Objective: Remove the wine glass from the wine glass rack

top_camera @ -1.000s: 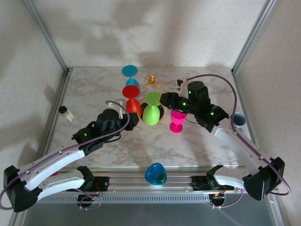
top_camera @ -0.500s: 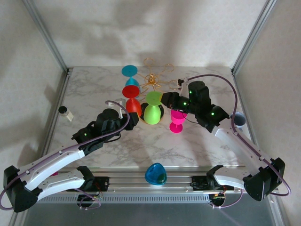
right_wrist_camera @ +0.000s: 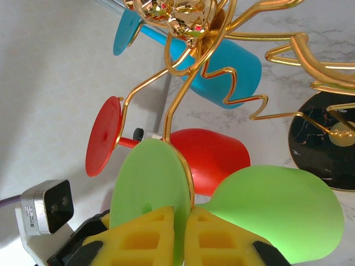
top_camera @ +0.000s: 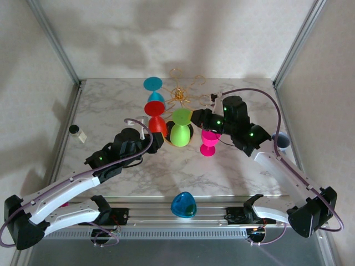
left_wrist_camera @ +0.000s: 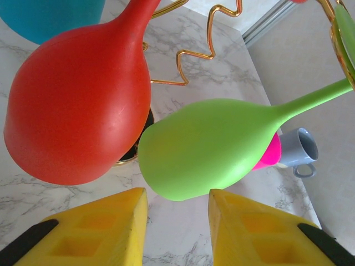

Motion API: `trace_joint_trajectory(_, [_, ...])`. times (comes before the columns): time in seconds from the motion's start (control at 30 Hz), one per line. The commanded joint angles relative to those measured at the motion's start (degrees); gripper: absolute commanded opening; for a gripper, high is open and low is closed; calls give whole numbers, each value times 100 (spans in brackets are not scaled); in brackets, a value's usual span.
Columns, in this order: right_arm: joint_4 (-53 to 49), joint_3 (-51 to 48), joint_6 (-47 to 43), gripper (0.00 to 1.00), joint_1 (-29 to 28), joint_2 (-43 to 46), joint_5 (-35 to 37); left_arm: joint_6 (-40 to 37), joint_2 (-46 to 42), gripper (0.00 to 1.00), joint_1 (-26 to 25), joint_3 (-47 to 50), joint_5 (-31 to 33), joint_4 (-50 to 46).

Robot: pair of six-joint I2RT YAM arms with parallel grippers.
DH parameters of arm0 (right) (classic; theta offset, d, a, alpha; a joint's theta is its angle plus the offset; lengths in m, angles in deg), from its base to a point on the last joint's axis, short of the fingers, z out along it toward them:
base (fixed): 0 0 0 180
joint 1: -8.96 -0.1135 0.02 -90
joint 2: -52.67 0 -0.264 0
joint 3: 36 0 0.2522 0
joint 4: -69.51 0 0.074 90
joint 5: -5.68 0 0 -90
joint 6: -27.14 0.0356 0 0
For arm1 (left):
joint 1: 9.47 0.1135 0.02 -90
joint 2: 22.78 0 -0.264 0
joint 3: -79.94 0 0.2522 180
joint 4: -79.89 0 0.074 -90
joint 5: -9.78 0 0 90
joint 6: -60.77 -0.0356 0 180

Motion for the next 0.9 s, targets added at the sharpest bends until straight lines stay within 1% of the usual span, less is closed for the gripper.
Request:
trace_joint_trajectory(0.0, [98,-30,-114,6,53,218,-69,6,-98,35,50,53,-47,128])
trace_joint_trajectory(0.33, [106,-2,-82,1,51,288,-106,15,-126,35,48,71,-37,140])
trace_joint_trajectory(0.87, [312,12,17,0,48,326,-289,34,-170,35,50,123,-27,185])
